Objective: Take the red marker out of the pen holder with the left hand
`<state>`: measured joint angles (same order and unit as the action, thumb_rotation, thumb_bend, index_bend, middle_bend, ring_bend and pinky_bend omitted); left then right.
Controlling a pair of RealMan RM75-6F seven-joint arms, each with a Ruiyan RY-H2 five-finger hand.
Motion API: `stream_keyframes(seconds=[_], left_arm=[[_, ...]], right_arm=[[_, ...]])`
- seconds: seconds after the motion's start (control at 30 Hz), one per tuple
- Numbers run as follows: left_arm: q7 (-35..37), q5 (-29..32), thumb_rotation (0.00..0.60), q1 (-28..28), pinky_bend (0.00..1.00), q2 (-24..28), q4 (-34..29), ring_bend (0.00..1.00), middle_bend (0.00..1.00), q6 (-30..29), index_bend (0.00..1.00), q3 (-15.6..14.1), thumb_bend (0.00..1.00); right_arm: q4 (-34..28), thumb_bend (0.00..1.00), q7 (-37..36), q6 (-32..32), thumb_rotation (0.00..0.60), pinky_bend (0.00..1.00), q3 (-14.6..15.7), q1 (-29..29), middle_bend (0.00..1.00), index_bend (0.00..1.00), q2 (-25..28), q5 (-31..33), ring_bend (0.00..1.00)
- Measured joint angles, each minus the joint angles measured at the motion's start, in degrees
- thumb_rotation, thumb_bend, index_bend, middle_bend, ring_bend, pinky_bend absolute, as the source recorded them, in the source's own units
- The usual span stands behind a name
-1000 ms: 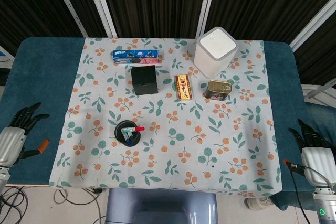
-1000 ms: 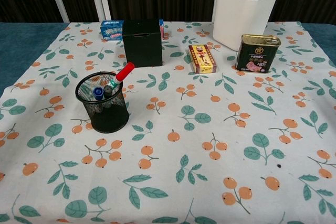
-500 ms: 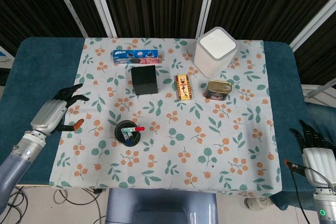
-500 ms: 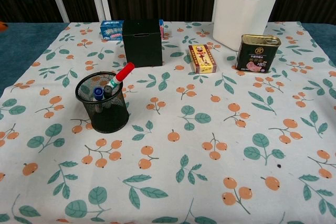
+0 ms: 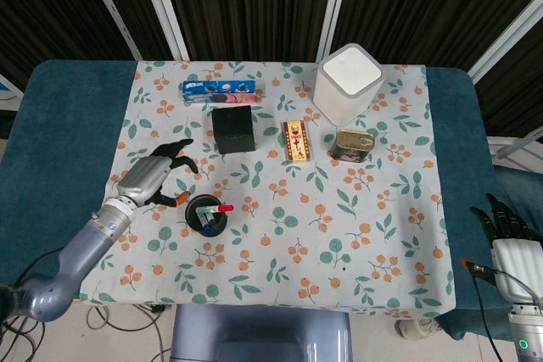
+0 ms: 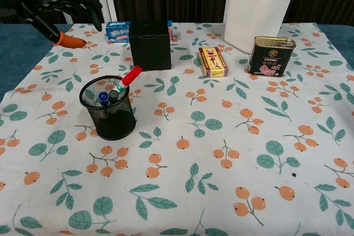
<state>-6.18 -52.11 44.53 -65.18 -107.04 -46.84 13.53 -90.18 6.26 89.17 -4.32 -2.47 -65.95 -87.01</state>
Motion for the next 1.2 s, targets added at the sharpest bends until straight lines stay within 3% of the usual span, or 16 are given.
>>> stream_keyframes(seconds=[0.27, 0.47, 1.2], left_arm=[[-10.4, 6.1, 0.6, 3.4, 0.0, -9.1, -0.9, 0.0, 0.01, -6.8, 0.37, -2.6, 0.31], [-13.0, 8.7, 0.6, 4.8, 0.0, -12.6, -0.9, 0.0, 0.01, -8.6, 0.38, -3.4, 0.31], [-15.0, 11.0, 0.6, 6.2, 0.0, -13.9, -0.5, 0.0, 0.03, -9.4, 0.48, -4.1, 0.32]], right_arm=[[0.0, 0.18, -0.3, 0.4, 0.6, 0.19, -0.1, 0.1, 0.0, 0.2, 0.0, -0.2, 0.1], [0.0, 0.18, -0.6, 0.4, 0.6, 0.19, -0.2, 0.1, 0.0, 0.2, 0.1, -0.1, 0.1], [-0.1, 0.18, -0.4, 0.6, 0.6, 0.19, -0.6, 0.2, 0.0, 0.19, -0.2, 0.2, 0.1]])
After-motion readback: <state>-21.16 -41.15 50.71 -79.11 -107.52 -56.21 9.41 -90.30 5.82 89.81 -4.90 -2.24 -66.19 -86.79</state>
